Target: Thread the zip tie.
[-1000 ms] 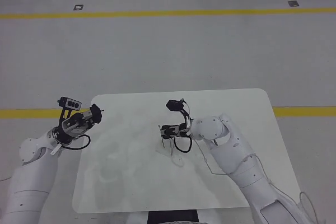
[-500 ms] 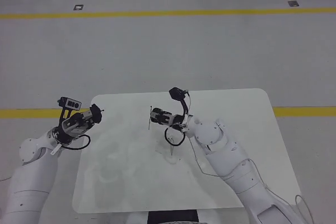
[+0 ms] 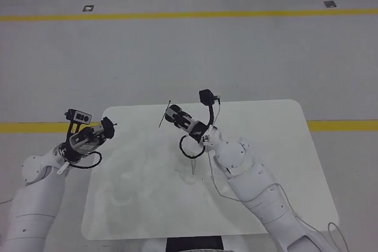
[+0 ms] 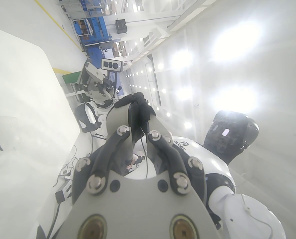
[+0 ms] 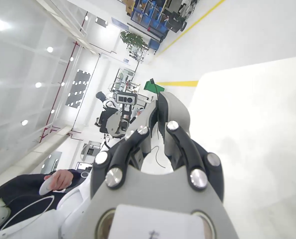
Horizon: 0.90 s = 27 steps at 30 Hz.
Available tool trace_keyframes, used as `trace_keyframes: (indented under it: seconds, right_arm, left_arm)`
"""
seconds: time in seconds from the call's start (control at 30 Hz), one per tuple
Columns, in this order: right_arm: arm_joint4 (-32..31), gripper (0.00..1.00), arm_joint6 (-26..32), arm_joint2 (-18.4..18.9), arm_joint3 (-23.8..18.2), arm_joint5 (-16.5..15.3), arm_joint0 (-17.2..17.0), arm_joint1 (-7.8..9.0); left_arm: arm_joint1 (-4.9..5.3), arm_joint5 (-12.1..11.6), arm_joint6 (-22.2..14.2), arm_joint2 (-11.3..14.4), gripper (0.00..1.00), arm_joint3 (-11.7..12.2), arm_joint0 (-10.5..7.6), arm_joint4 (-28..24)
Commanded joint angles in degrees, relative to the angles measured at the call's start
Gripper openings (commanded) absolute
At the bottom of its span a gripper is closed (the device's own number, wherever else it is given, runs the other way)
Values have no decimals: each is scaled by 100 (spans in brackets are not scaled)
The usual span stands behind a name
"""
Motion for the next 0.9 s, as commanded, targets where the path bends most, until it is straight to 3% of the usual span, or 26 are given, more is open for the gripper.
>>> trace_keyframes:
  seconds: [0.0,0.23,0.37,0.57,0.77,0.87]
  right_arm:
    - [6,0,-16,1,-6,-1,-9,0]
    - [-87,0,-1136,-216,-103,-339,-2,-105]
    - [-222,0,-1501,-460,27,-479,88,-181]
    - [-605,0,-2192,-656,196,-698,140,-262]
    - [-605,0,-2192,-656,196,-698,140,-262]
    - [-632,0,-2186,-662,141,-688,85,-261]
  left_arm:
    - [-1,3,36,7,0,-9,3,18]
    - [-141,0,814,362,0,-253,161,265]
    - [-295,0,1212,534,0,-306,73,452]
    - [-525,0,1459,633,0,-215,-96,814]
    - [-525,0,1459,633,0,-215,-96,814]
    - [-531,0,1657,691,0,-295,-81,945]
